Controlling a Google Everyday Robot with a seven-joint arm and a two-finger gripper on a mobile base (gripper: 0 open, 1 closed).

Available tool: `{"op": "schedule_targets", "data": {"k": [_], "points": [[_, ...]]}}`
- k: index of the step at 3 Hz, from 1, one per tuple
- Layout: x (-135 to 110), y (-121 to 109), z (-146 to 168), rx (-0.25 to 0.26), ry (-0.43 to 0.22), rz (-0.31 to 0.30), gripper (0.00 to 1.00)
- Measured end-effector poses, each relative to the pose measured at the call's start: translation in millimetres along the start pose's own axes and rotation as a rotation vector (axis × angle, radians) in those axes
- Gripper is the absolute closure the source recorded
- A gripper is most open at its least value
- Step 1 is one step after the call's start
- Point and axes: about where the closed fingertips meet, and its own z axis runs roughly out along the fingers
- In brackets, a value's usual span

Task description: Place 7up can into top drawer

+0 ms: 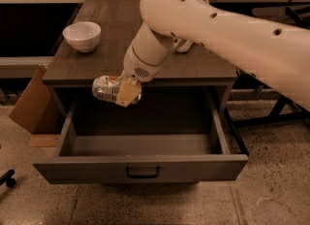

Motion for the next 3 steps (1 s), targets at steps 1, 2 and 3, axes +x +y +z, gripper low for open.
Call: {"op": "schedule_targets", "data": {"k": [1, 2, 3], "points": [[10, 29, 15, -0.041, 0.012, 0.037, 1.00], [21, 45, 34, -0.075, 0.025, 0.070, 1.00], [38, 45, 60, -0.097, 0.020, 0.105, 1.00]]}}
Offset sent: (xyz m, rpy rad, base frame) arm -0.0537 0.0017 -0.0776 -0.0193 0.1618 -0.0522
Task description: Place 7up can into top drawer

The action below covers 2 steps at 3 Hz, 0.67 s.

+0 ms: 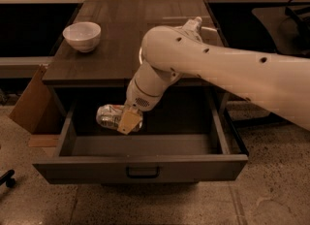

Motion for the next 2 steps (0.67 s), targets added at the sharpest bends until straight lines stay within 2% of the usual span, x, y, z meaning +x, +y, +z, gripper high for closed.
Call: {"op": "schedule_targets", "data": {"k": [2], "points": [[38, -46, 64, -0.021, -0.034, 0.045, 1.00]]}}
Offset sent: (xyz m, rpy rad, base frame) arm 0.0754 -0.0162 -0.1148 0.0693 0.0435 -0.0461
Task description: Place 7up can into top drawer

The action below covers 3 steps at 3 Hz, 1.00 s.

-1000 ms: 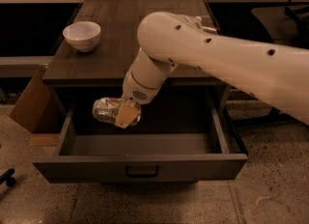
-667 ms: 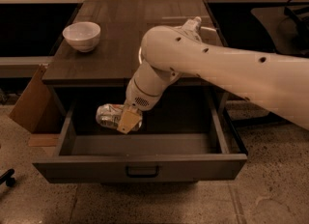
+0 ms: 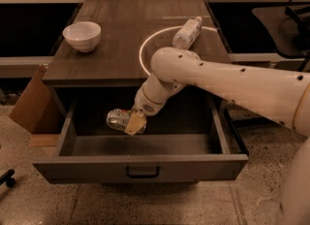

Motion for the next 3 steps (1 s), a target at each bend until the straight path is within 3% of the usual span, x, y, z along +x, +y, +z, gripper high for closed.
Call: {"op": "schedule_targets", "data": {"k": [1, 3], "points": [[9.4, -20.8, 18.5, 0.010, -0.015, 0.014, 0.81], [10.0, -19.6, 23.1, 0.003, -0.013, 0.014, 0.35]]}}
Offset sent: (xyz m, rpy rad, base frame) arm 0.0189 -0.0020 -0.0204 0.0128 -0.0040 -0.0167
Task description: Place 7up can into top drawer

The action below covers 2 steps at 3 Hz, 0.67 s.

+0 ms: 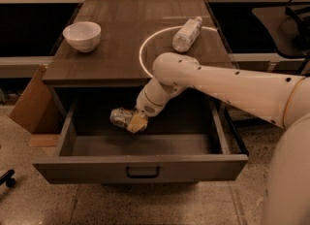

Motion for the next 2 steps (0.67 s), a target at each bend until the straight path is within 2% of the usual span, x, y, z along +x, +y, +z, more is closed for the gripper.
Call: {"op": "schedule_targets", "data": {"k": [1, 2], "points": [[0.0, 1.0, 1.7, -0.003, 0.001, -0.001, 0.11], [-0.6, 3.8, -0.2, -0.004, -0.004, -0.005, 0.00]]}}
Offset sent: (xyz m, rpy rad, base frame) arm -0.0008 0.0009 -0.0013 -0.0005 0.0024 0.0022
